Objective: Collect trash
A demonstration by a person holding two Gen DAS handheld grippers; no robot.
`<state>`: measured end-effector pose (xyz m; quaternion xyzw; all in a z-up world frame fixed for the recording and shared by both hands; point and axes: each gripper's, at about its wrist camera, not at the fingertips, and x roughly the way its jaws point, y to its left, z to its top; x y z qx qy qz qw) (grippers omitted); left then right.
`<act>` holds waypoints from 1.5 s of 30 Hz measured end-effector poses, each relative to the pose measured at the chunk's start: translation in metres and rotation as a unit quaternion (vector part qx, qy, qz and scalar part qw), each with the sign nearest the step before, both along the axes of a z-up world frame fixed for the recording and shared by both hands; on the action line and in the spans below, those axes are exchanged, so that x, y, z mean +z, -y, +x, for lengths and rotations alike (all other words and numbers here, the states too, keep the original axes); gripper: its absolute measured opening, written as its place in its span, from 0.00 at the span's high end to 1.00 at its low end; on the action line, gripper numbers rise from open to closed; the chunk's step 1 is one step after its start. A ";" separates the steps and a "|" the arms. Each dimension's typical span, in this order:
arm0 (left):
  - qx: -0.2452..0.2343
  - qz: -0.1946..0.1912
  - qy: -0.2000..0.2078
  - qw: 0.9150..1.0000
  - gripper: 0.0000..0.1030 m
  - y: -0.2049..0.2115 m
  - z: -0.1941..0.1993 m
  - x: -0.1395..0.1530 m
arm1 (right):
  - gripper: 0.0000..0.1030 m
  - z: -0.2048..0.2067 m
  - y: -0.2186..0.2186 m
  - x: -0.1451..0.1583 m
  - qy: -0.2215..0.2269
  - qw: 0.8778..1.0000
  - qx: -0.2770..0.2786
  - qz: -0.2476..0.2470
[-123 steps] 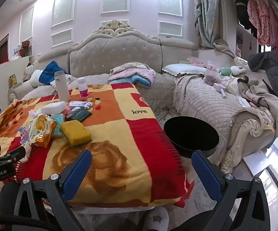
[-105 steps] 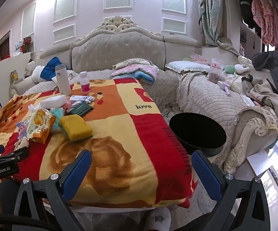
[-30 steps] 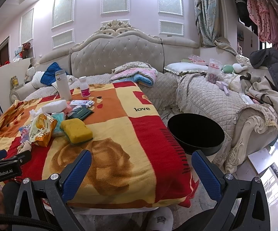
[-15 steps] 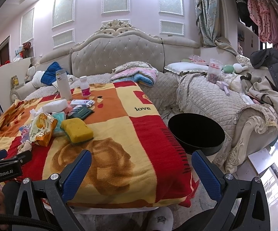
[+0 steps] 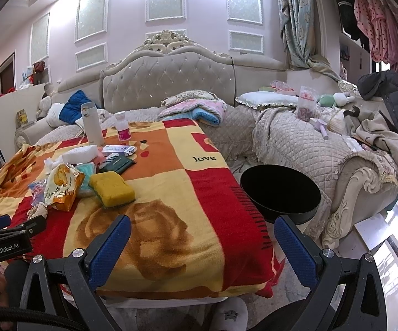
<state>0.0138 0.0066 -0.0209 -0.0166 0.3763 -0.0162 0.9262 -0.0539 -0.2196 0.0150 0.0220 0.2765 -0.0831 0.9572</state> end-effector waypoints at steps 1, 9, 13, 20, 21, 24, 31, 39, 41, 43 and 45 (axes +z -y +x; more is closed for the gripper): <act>-0.001 -0.002 0.000 1.000 0.00 0.000 0.000 0.000 | 0.00 0.000 0.000 0.000 0.000 1.000 0.000 0.000; -0.003 -0.012 0.001 1.000 0.00 -0.002 -0.002 0.000 | 0.00 0.000 0.000 0.000 0.000 1.000 0.001 0.000; -0.002 -0.015 -0.002 1.000 0.00 -0.003 -0.001 -0.001 | 0.00 -0.001 -0.002 0.001 0.000 1.000 0.002 -0.001; -0.004 -0.016 -0.004 1.000 0.00 -0.004 -0.001 -0.003 | 0.00 -0.002 -0.004 0.003 -0.001 1.000 0.003 -0.002; -0.004 -0.016 -0.005 1.000 0.00 -0.004 0.000 -0.003 | 0.00 -0.002 -0.005 0.002 -0.002 1.000 0.003 -0.002; -0.002 -0.018 -0.006 1.000 0.00 -0.005 0.001 -0.005 | 0.00 -0.001 -0.007 0.002 -0.004 1.000 0.006 -0.003; -0.002 -0.017 -0.010 1.000 0.00 -0.006 0.002 -0.007 | 0.00 0.006 -0.010 -0.001 -0.010 1.000 0.010 -0.006; 0.000 -0.019 -0.015 1.000 0.00 -0.009 0.007 -0.014 | 0.00 0.011 -0.014 -0.005 -0.016 1.000 0.014 -0.009; -0.002 -0.021 -0.016 1.000 0.00 -0.009 0.008 -0.015 | 0.00 0.013 -0.015 -0.006 -0.017 1.000 0.015 -0.008; -0.004 -0.019 -0.016 1.000 0.00 -0.009 0.008 -0.016 | 0.00 0.014 -0.015 -0.007 -0.018 1.000 0.016 -0.009; -0.004 -0.009 -0.010 1.000 0.00 -0.008 0.008 -0.016 | 0.00 0.016 -0.016 -0.007 -0.019 1.000 0.018 -0.008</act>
